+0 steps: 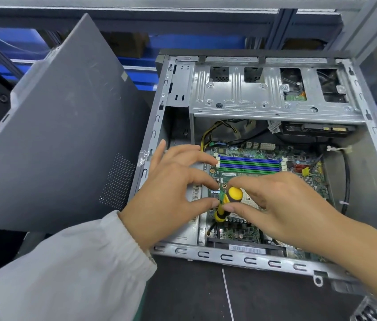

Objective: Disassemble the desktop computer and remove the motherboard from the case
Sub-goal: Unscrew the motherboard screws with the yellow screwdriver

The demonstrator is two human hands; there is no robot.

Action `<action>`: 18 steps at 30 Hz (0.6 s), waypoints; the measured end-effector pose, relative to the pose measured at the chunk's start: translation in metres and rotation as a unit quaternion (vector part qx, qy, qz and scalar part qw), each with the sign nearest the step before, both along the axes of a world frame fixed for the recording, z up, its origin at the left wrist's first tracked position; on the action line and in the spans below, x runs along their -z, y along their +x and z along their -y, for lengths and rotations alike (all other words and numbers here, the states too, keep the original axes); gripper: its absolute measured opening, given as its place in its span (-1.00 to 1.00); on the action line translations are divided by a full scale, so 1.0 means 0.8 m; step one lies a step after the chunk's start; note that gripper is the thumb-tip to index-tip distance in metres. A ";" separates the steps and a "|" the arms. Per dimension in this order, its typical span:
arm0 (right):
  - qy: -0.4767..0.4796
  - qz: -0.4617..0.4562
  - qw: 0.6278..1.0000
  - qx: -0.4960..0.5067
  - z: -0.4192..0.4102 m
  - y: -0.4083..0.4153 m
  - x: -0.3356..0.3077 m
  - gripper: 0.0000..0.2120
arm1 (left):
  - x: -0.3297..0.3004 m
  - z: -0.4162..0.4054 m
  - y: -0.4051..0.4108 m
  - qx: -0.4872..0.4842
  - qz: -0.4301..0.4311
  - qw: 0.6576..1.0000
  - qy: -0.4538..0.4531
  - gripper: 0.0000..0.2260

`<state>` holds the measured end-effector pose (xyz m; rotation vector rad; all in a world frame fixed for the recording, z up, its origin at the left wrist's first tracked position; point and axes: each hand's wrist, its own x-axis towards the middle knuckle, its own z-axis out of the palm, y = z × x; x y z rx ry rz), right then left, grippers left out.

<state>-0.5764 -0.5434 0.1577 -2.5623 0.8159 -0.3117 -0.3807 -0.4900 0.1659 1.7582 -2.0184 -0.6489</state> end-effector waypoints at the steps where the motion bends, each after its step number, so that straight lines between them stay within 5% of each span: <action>1: -0.003 0.003 1.000 0.001 0.000 0.000 0.000 -0.66 | 0.000 0.000 0.000 0.000 -0.001 1.000 0.000 -0.85; 18: -0.046 0.008 0.999 -0.024 -0.001 -0.001 -0.001 -0.63 | 0.000 0.001 -0.001 -0.002 0.009 1.000 0.003 -0.85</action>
